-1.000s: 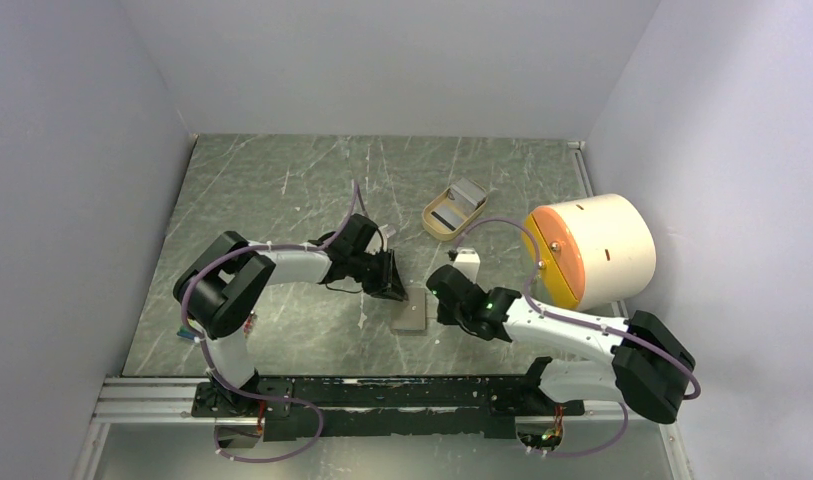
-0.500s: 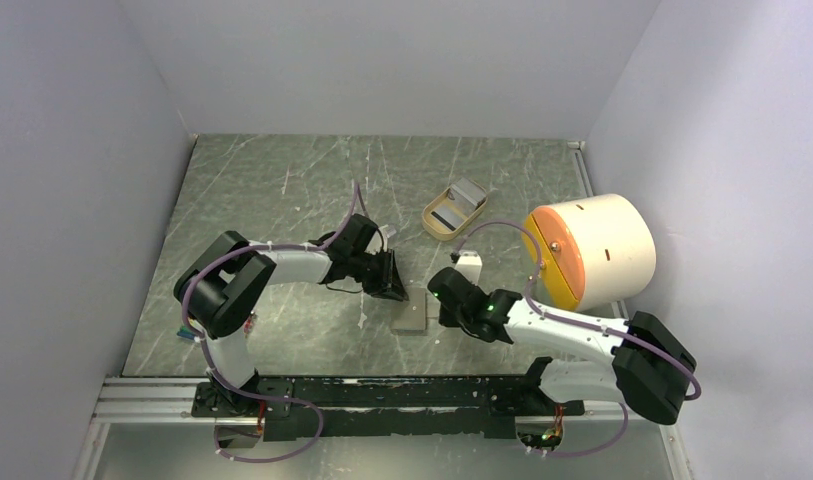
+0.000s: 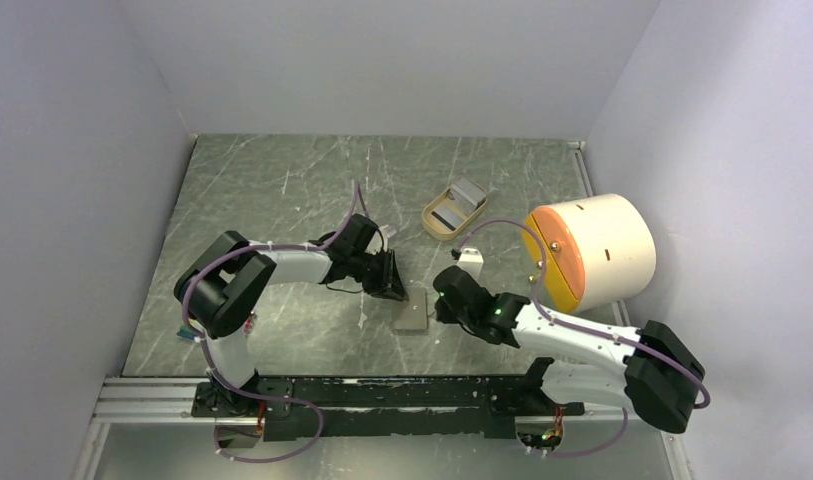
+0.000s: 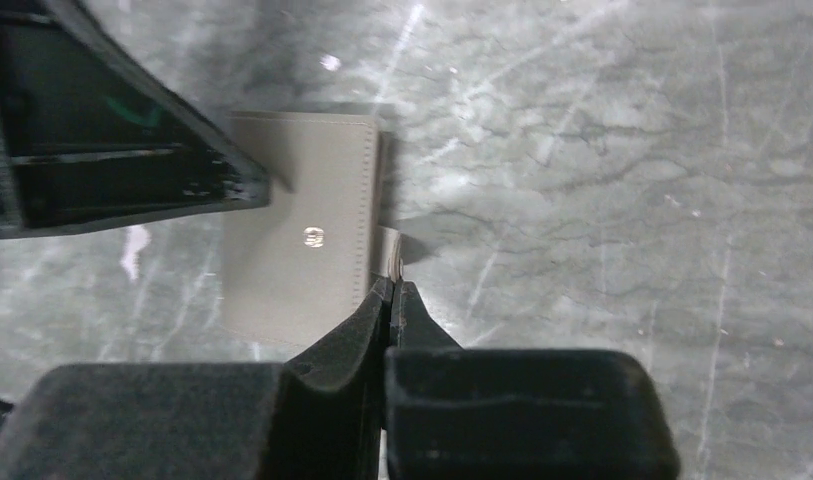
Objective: Put the credit cards into the card holder
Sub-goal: Close the card holder at the center of the board.
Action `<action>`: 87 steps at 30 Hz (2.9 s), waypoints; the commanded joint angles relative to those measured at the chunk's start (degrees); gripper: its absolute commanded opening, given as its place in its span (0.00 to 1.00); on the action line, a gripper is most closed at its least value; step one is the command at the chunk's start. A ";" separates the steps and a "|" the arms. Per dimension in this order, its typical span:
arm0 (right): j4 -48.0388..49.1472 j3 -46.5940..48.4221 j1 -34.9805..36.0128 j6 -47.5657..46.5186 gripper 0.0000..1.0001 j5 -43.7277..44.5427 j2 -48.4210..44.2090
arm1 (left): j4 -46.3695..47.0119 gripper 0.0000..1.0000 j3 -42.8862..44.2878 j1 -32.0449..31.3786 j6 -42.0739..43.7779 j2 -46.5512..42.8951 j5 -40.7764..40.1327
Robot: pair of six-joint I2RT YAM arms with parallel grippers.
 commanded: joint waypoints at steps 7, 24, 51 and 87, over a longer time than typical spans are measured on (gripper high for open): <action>11.37 -1.96 0.25 -4.77 0.00 -6.25 -0.55 | 2.23 0.23 -0.68 -0.62 0.16 1.94 1.13; 16.75 -1.08 0.22 -4.65 0.00 -11.02 7.18 | 3.72 0.23 -2.23 -0.63 -0.94 1.28 1.58; 10.70 4.01 0.21 -7.52 0.00 -8.16 11.48 | 3.30 0.23 -2.04 -0.60 -0.75 1.24 2.15; 5.23 7.18 0.21 -8.70 0.00 -15.80 22.42 | 3.52 0.22 -2.25 -0.65 -0.95 1.64 2.08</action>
